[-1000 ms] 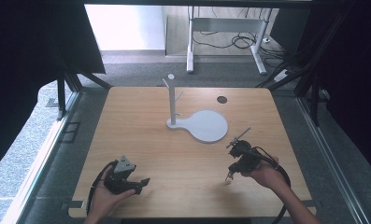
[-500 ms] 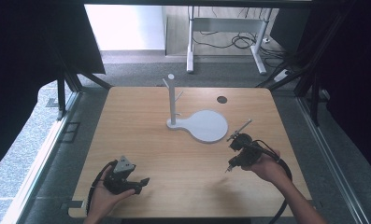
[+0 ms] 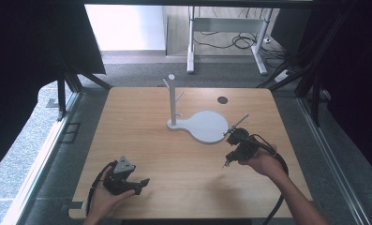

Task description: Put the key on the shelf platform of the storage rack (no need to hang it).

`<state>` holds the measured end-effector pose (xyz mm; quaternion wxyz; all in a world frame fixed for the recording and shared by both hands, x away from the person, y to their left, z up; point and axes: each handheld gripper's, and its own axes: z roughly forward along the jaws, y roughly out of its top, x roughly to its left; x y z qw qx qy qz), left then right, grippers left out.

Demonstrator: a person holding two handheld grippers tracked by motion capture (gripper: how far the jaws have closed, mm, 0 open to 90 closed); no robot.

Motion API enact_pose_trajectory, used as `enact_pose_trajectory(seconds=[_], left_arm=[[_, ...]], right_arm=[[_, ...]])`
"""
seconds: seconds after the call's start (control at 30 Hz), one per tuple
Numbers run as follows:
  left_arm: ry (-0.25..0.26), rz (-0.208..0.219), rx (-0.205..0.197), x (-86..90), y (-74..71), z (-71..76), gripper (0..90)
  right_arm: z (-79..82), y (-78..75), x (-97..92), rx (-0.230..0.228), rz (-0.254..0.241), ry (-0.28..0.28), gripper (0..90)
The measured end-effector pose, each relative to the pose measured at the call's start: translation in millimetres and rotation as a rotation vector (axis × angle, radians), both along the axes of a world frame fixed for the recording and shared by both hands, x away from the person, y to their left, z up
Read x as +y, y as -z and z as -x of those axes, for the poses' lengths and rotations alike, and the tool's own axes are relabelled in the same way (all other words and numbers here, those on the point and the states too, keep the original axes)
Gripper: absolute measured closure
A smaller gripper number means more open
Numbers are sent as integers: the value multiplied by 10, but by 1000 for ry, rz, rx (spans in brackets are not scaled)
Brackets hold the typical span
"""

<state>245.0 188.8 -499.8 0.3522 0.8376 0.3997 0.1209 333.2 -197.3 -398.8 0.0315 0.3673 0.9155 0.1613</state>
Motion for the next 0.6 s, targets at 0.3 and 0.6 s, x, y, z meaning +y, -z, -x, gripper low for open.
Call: enact_pose_trajectory(seconds=[0.3, 0.6], left_arm=[[1, -5, 3, 1, 1, -1, 251], [4, -5, 2, 5, 6, -8, 251]], right_arm=[[-105, -37, 40, -4, -4, 4, 892], [-185, -75, 67, -7, 0, 8, 891]])
